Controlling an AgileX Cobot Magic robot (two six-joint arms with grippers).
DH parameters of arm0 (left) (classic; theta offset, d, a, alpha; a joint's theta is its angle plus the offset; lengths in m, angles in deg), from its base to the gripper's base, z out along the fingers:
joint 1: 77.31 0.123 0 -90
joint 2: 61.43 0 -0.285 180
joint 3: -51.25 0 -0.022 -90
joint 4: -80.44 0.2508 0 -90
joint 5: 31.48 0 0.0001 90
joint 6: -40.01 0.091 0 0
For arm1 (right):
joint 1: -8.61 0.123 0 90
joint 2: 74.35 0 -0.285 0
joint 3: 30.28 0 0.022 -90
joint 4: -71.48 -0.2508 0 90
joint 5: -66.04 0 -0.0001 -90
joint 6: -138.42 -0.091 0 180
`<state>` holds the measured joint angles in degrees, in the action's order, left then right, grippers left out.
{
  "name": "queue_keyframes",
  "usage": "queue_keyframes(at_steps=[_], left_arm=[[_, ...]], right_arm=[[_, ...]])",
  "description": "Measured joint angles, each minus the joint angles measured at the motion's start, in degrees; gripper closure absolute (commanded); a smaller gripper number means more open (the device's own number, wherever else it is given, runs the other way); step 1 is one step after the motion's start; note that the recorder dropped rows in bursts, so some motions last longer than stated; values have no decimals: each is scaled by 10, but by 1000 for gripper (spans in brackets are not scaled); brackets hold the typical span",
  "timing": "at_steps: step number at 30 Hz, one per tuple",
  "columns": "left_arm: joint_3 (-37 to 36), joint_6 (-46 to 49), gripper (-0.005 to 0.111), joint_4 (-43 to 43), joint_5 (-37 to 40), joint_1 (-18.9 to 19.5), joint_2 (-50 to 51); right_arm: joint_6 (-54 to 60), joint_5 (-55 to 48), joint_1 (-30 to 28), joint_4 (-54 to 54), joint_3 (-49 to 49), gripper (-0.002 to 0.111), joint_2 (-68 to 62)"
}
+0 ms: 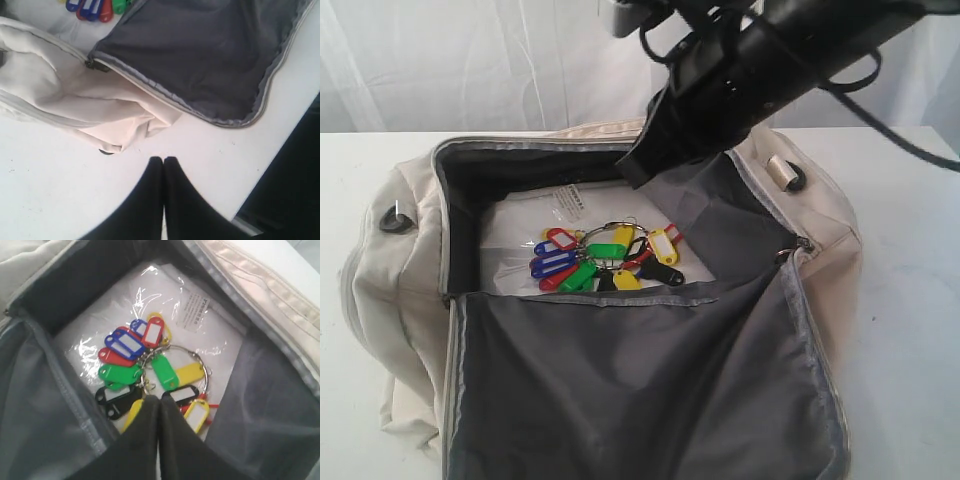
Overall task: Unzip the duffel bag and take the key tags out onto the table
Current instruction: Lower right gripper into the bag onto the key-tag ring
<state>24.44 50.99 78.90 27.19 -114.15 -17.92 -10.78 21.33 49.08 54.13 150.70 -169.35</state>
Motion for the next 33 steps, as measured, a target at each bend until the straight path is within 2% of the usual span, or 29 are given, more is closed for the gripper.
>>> queue_keyframes(at_steps=[8,11,15,19,23,28,33], left_arm=[[-116,9,107,15,-88,0,-6],[-151,8,107,6,-148,0,-6],[-172,7,107,-3,-205,0,-6],[-174,7,107,-4,-216,0,-6],[-174,7,107,-4,-219,0,-6],[-174,7,107,-7,-219,0,-6],[-174,7,107,-8,-219,0,-6]], right_arm=[[-59,68,6,8,3,68,-91],[-79,72,7,4,4,61,-124],[-98,85,7,2,4,60,-158],[-141,120,7,13,6,60,-186],[-203,132,7,80,37,60,-224],[-277,83,7,187,107,60,-286],[-291,46,7,205,152,62,-327]])
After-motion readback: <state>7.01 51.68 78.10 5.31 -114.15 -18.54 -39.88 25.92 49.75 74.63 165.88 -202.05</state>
